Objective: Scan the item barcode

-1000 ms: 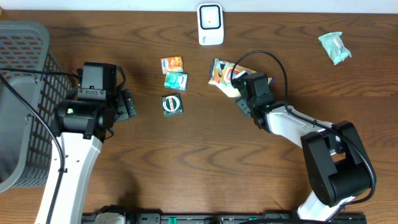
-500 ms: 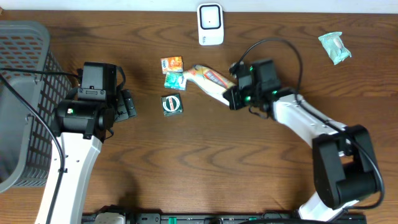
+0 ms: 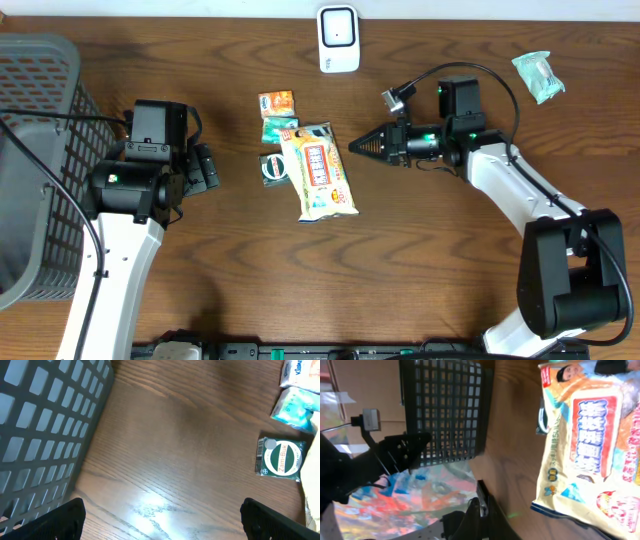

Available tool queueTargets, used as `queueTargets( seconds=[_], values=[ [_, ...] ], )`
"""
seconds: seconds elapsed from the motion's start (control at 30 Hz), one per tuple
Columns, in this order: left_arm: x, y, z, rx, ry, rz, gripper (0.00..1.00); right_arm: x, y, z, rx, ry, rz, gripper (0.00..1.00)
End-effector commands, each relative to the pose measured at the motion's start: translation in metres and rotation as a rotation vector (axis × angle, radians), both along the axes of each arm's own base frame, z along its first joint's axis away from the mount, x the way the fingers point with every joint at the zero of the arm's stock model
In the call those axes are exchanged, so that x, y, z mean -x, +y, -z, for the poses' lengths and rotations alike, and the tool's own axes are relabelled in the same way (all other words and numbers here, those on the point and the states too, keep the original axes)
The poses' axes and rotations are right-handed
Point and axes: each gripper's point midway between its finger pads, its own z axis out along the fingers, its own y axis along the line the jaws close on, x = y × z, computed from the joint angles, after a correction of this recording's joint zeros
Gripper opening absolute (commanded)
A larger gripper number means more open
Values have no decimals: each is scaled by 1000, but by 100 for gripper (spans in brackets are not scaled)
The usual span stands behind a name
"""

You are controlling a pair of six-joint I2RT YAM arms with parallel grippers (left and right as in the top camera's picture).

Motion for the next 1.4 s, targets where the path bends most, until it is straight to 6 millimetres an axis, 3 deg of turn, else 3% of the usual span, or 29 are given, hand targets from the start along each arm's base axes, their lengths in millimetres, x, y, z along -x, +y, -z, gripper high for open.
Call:
queueTargets(
  seconds=[0.0,0.03,0.07,0.27,0.4,0.5,0.67,0.97,1.2,1.27,1.33,1.37],
  values=[
    [-2,0,-4,1,-11,-4,98,-12,-5,1,72,-151,32,17],
    [-2,0,-4,1,-11,-4,98,-15,-4,6,101,-168,42,35],
    [-2,0,-4,1,-11,-4,98,-17,-1,10,135,-178,56,45],
    [-2,0,-4,1,-11,-4,98,-23,34,28,385,-317,84,83],
    [-2,0,-4,1,-11,-4,98,-27,38,41,741,-434,140,93],
    [-2,0,-4,1,-11,-4,98,-28,38,39,989,-566,202,99],
    [-2,0,-4,1,-11,-4,98,-13,57,49,1152,-684,215,96],
    [-2,0,-4,1,-11,-4,98,5,90,118,1250,-715,104,99],
    [-2,0,-4,1,-11,-4,98,-5,66,146,1445,-751,147,98],
    [-2,0,-4,1,-11,-4,98,-5,62,155,1461,-737,128,84],
    [-2,0,-4,1,-11,-4,97,-1,61,165,1455,-707,94,42],
    [-2,0,-4,1,-11,-4,98,0,61,165,1451,-700,88,32]
  ],
)
